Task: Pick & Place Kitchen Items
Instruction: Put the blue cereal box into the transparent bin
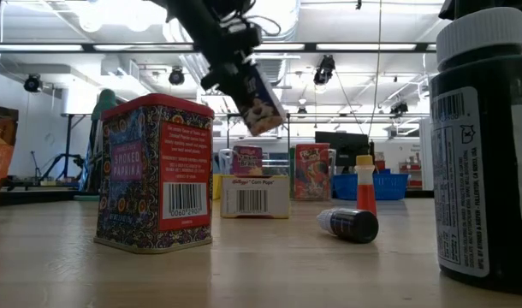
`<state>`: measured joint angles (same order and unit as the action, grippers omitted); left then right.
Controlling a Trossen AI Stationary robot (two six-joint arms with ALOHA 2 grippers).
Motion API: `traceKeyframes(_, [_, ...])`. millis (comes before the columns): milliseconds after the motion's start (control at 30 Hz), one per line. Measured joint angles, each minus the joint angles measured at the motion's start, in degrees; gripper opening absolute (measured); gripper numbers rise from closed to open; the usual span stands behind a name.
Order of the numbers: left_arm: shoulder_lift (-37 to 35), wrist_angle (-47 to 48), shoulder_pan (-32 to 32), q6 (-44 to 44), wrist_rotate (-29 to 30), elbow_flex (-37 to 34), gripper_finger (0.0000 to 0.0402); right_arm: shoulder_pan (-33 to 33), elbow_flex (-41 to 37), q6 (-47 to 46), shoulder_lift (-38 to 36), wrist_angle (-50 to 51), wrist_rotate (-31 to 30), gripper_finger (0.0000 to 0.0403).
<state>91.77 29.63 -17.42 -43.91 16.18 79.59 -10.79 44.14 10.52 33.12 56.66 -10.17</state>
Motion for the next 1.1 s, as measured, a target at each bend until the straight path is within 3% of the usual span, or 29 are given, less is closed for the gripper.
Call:
traceKeyframes(367, [8.3,0.9,-6.9,0.0,1.1,2.8,0.0179,0.0,0.0,0.0,0.0,0.0,0.0,0.0008])
traceKeyframes(633, [15.6,9.0,-7.8,1.5,1.1,8.6,0.0179,0.0,0.0,0.0,0.0,0.0,0.0,0.0008])
traceKeyframes(1100, [20.1,8.9,-9.5,1.9,2.0,8.9,0.0179,0.0,0.0,0.0,0.0,0.0,0.0,0.0008])
